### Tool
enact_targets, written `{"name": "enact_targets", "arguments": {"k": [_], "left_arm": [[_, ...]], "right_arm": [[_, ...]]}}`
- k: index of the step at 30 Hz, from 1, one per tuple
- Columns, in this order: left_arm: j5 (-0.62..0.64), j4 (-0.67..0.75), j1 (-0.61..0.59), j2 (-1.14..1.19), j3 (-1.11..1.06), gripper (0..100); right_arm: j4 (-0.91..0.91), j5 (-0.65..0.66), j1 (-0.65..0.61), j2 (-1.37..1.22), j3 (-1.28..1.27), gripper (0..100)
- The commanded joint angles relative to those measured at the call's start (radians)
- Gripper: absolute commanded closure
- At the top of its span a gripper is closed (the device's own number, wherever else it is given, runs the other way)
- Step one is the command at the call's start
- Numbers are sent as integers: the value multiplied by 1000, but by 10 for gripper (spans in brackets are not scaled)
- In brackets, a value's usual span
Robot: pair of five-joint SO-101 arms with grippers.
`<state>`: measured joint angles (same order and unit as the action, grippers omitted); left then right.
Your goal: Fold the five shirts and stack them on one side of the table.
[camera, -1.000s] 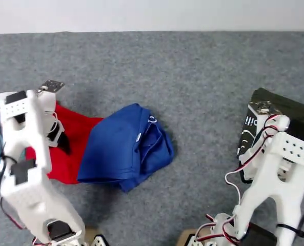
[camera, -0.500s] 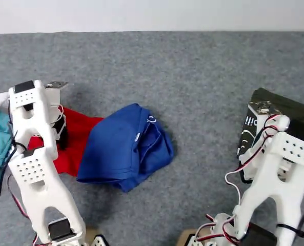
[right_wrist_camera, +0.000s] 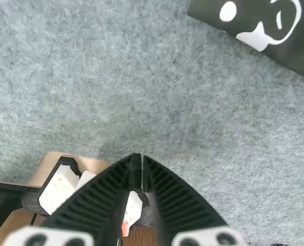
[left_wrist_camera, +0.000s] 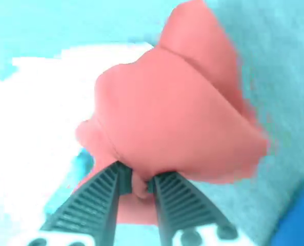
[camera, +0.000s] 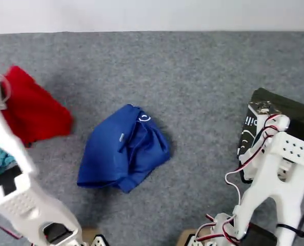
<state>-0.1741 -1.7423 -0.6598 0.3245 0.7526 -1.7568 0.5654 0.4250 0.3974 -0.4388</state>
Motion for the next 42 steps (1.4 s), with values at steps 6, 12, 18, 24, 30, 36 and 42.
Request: {"name": "enact_targets", "arguments": {"k": [6, 12, 18, 24, 30, 36, 42], "left_arm": [[12, 12, -184, -104, 105, 992], [-18, -12, -250, -110, 145, 811], [-63, -12, -221, -152, 139, 750], [-75, -14, -121, -226, 137, 750], [-83, -14, 137, -371, -102, 750], [-81, -12, 502, -574, -553, 750], [-71, 17, 775, -565, -862, 750]], "right_arm": [[-7, -6, -7, 25, 11, 989], [-8, -6, -44, 25, 11, 989], [-13, -11, -120, 25, 11, 989], [-16, -11, -124, 25, 11, 989], [-18, -11, -124, 25, 11, 989], [-19, -11, -122, 25, 11, 989], [-19, -11, -122, 25, 8, 989]]}}
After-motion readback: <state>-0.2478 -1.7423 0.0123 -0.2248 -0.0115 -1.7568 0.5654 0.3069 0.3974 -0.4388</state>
